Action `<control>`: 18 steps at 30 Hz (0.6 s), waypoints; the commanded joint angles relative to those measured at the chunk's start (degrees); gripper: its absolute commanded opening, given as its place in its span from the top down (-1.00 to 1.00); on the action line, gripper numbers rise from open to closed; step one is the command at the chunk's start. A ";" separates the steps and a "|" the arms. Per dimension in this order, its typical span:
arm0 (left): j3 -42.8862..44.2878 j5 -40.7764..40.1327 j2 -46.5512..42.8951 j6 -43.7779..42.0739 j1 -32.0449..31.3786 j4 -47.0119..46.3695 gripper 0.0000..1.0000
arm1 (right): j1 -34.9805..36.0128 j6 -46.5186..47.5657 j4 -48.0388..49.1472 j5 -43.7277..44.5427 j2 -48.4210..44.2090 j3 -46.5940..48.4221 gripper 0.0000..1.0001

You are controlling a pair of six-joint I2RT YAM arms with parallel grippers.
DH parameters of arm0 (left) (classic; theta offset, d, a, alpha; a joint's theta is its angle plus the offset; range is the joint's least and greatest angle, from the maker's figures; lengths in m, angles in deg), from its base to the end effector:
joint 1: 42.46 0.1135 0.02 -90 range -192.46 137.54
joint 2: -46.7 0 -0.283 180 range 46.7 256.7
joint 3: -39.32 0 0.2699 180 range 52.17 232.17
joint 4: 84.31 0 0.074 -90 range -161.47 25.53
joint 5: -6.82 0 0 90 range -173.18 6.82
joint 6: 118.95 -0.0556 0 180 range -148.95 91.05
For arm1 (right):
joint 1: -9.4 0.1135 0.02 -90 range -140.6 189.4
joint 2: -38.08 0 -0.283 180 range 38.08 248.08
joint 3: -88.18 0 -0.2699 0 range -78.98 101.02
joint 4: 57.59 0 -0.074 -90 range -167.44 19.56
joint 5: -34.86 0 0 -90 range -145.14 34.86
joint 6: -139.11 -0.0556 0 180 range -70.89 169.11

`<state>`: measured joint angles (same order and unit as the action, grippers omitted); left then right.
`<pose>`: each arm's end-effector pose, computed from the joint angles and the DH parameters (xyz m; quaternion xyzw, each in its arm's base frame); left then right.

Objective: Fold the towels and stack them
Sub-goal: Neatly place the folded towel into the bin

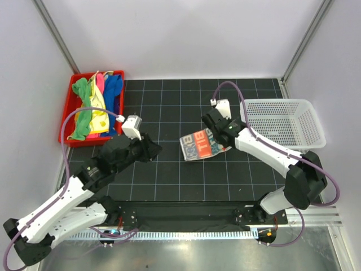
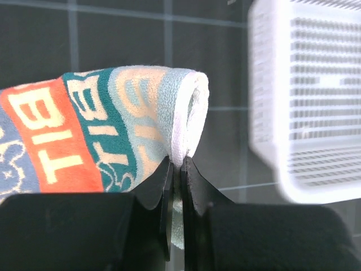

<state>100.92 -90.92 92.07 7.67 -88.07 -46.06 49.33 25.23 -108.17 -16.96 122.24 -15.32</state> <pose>0.1453 -0.1377 0.3419 0.0272 0.8277 -0.3246 0.4570 0.2679 0.1795 0.2590 -0.0383 0.9125 -0.1304 0.3858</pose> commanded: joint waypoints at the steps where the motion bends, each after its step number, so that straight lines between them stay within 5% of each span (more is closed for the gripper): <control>1: -1.46 -1.14 -4.13 -3.58 0.43 5.18 0.25 | -4.13 9.37 -3.75 6.48 -0.58 4.79 0.98; 11: 0.11 0.20 -13.54 -8.75 0.43 16.77 0.24 | -16.97 17.90 -4.62 -0.90 0.91 14.65 0.98; 18: -1.56 0.27 -19.43 -9.11 0.34 16.42 0.20 | -25.85 21.68 -3.14 -1.35 1.97 15.45 0.98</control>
<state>99.48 -90.36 73.62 0.44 -87.83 -30.36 25.76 43.28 -112.46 -18.52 124.12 -1.39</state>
